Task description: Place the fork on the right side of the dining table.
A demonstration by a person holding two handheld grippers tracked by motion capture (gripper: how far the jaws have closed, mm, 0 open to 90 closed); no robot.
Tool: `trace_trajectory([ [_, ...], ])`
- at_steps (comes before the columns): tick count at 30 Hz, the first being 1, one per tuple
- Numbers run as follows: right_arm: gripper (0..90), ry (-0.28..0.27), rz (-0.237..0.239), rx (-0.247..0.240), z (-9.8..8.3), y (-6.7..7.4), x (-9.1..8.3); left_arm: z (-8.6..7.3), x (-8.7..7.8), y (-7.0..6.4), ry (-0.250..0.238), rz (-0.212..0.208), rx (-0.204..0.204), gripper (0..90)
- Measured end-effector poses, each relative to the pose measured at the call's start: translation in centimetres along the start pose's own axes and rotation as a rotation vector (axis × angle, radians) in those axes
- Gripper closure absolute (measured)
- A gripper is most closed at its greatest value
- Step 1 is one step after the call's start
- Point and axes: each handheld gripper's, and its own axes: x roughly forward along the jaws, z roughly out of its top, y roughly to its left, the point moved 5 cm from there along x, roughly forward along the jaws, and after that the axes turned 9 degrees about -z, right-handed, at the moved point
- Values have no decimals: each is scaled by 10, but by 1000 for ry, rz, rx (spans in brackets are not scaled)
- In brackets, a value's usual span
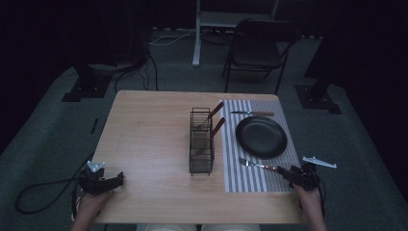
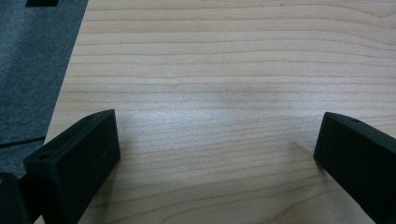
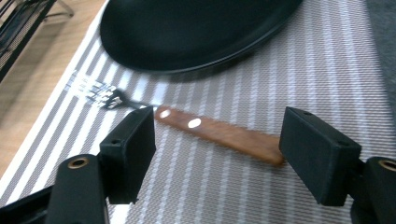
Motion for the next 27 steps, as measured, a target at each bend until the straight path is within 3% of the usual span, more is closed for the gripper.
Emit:
trace_trajectory([
  [4,220,33,-6,-85,-16,16,11,0,0,0,0,0,0,7],
  [6,213,36,-12,-102,-20,17,17,0,0,0,0,0,0,6],
  [11,204,26,-48,-115,-15,18,21,0,0,0,-1,0,0,7],
  [18,187,1,-54,-116,-17,20,19,0,0,0,0,0,0,7],
  [24,175,-48,-109,-121,-25,19,10,0,0,0,0,0,-1,7],
  [27,156,-64,-158,-125,-31,16,6,0,0,0,0,0,0,7],
])
